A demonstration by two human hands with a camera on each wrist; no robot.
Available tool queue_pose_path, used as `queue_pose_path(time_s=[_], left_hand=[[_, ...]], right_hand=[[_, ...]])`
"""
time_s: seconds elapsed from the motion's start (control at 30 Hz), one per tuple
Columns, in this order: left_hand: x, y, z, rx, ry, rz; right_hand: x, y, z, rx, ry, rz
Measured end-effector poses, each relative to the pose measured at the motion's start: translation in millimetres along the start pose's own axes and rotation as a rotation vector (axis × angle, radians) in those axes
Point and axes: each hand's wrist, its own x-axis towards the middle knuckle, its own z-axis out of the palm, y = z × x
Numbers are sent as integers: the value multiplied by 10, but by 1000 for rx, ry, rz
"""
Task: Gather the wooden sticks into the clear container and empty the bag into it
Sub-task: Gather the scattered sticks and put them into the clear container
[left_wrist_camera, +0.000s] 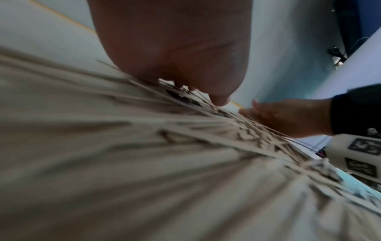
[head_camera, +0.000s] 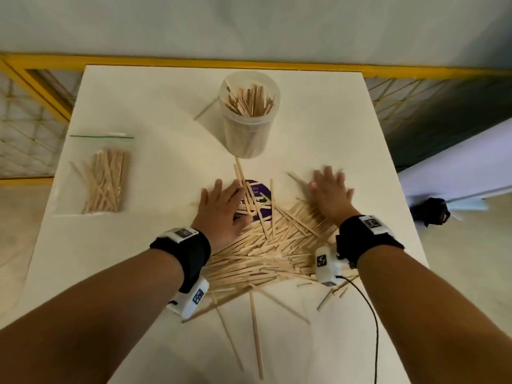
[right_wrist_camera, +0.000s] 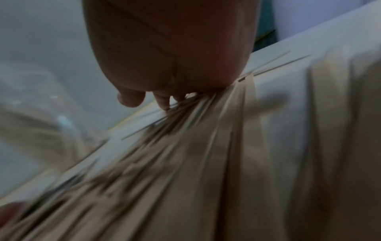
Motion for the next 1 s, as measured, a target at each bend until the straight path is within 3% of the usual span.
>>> queue_pose_path(time_s=[0.17,0.3,0.33,0.43,0.5,0.67,0.87,1.0], left_hand=[[-306,170,121,36,-53,51],[-579,124,71,34,-171,91],[-630,101,47,54,-200,95],[-799,-4,19,168,-256,54],[-907,-112,5,237,-269,-1],[-1108,-276,-30,142,-73,-54],[-1096,-227,-71,117,-5,-148],[-1097,-277,-83,179,1,-158]], right_hand=[[-484,-423,374,104,-161,-155],[-779,-287,365,344,-235,-231],[-816,-180,313,296,-218,-270],[-958,55,210,-251,-237,-471],[-988,55,241,-489,-244,-576],[-804,-345,356,-549,-195,-666],[-716,-713,346,-657,-52,-815],[-726,-862,317,-701,-82,-779]])
